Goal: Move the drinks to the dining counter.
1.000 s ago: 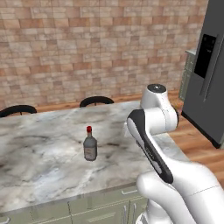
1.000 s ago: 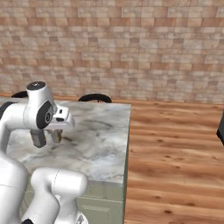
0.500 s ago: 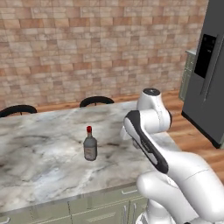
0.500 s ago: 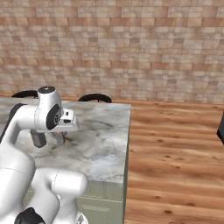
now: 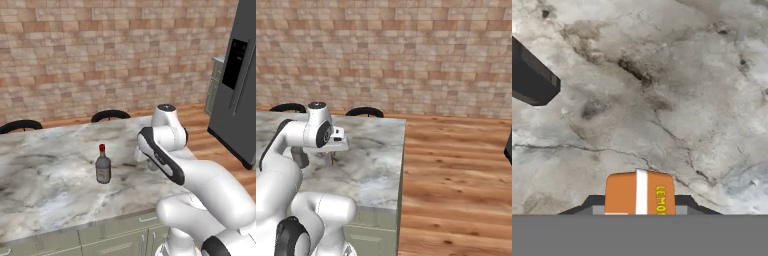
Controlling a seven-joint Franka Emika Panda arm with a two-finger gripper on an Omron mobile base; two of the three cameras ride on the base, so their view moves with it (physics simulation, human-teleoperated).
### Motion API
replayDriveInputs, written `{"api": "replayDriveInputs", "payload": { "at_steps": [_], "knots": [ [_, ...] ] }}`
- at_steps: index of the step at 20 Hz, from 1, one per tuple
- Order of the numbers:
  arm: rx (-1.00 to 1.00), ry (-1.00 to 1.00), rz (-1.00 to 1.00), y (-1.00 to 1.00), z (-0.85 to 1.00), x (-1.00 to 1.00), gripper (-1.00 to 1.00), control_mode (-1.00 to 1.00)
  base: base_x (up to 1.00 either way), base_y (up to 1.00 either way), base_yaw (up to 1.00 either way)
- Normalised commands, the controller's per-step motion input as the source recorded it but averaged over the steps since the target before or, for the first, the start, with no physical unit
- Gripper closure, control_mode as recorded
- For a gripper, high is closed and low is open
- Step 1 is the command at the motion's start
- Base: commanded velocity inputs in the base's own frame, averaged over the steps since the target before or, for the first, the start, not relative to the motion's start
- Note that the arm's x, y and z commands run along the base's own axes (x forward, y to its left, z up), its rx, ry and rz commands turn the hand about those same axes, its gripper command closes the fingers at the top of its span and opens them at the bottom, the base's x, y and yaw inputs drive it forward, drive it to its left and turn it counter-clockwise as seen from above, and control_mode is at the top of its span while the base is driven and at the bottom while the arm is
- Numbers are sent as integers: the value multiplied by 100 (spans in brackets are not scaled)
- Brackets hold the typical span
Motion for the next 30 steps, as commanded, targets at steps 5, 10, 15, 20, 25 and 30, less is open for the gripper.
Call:
{"api": "replayDriveInputs", "payload": {
  "at_steps": [5, 10, 15, 20, 25, 30],
  "knots": [
    [0, 0, 4, 7, -27, 17, 100, -100, 0, 0, 0],
    [0, 0, 4, 9, -23, 13, 100, -100, 0, 0, 0],
    [0, 0, 4, 6, -18, 6, 100, -100, 0, 0, 0],
    [0, 0, 3, 3, -21, 4, 100, -100, 0, 0, 0],
    [0, 0, 3, 2, -21, 1, 100, -100, 0, 0, 0],
    [0, 0, 2, 2, -18, 0, 100, -100, 0, 0, 0]
  ]
}}
